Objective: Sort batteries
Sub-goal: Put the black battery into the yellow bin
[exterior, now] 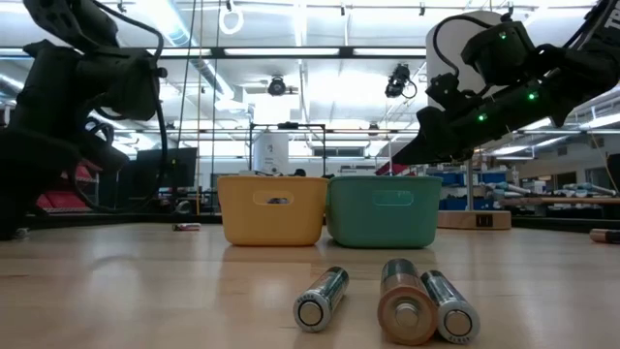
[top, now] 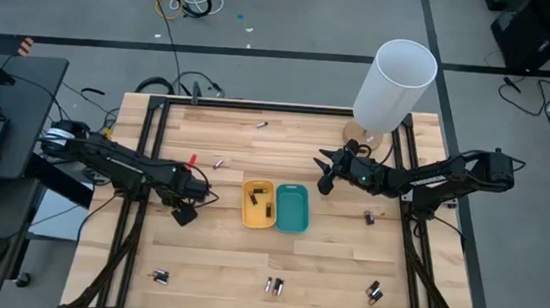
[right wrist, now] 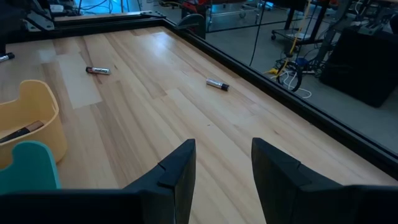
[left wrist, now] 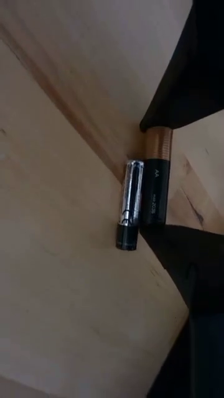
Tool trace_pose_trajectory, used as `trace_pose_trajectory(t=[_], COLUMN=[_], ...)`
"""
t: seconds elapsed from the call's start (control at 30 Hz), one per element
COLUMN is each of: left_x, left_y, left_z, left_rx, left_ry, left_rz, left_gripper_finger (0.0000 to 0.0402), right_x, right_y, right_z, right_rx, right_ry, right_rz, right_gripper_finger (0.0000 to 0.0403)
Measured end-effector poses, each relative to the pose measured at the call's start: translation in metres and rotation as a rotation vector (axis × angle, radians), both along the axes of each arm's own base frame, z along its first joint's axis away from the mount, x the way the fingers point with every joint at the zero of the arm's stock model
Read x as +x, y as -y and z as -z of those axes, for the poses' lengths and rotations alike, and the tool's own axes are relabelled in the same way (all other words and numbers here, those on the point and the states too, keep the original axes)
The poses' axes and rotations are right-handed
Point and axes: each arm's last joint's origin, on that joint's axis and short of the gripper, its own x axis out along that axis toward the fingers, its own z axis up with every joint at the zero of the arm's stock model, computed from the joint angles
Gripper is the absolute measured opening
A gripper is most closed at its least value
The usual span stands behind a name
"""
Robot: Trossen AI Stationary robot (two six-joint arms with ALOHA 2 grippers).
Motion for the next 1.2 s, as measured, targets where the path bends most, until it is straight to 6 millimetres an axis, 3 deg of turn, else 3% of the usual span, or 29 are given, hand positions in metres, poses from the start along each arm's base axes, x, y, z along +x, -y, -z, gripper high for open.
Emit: trace_pose_trajectory(t=[0.43,0.6,0.83,0.97,1.2], left_x=[0.031,0.049,0.088,0.108,0.128], left_y=[0.002,0.000,-0.010,-0.017,-0.026], left_z=[-0.046,-0.063,-0.077,-0.079,-0.061], left_rx=[0.030,0.139,0.221,0.284,0.327], left_ry=[0.134,0.284,0.669,0.816,0.836], left_rz=[0.099,0.198,0.378,0.448,0.511], left_gripper_finger=[0.0252,0.0251,0.0251,0.0251,0.0252], right_x=[-0.001,-0.001,-0.001,-0.001,0.000], right_y=[-0.001,-0.002,-0.002,-0.002,-0.001], right_z=[0.003,0.004,0.004,0.004,0.000], right_rx=[0.071,0.100,0.113,0.127,0.120], right_ry=[0.014,0.017,0.025,0.040,0.082], right_rz=[0.023,0.034,0.038,0.043,0.044], right_gripper_finger=[0.0143,0.0143,0.0143,0.0143,0.0142])
